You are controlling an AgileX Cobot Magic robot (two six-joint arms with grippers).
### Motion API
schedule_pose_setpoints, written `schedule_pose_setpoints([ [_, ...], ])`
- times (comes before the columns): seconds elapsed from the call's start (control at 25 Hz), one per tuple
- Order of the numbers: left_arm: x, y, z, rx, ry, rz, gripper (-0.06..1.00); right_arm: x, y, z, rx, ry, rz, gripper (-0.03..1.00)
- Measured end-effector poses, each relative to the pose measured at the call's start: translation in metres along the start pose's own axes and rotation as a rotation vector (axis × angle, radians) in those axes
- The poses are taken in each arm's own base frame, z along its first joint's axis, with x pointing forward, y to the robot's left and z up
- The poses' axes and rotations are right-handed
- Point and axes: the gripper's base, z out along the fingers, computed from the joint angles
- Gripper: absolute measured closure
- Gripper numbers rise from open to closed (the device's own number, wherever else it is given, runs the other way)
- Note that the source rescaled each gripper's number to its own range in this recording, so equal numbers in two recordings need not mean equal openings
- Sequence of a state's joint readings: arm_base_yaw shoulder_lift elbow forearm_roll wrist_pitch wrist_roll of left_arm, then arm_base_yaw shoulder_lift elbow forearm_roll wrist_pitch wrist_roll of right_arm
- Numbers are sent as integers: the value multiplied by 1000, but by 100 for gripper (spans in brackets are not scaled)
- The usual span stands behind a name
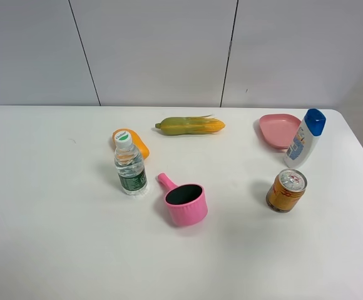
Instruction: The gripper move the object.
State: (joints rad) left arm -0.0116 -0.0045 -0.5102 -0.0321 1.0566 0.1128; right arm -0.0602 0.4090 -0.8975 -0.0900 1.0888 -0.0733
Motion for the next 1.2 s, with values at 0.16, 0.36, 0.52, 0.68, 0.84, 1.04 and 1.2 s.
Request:
schedule_pose_setpoints([
  [0.16,0,0,0,0,0,0,-6,45,7,0,-23,-3,13,7],
  [0.36,0,0,0,0,0,0,-6,90,15,-3,-46,-90,37,7],
  [0.52,0,0,0,0,0,0,-6,102,19,5,-63,-70,57,7],
  [0.68,0,0,0,0,0,0,-6,105,20,12,-75,-62,79,7],
  [0.84,0,0,0,0,0,0,-6,105,22,15,-86,-71,92,7],
  [1.04,0,0,0,0,0,0,-6,111,22,20,-84,-29,94,7],
  [1.2,0,0,0,0,0,0,-6,111,21,20,-71,-26,112,7],
])
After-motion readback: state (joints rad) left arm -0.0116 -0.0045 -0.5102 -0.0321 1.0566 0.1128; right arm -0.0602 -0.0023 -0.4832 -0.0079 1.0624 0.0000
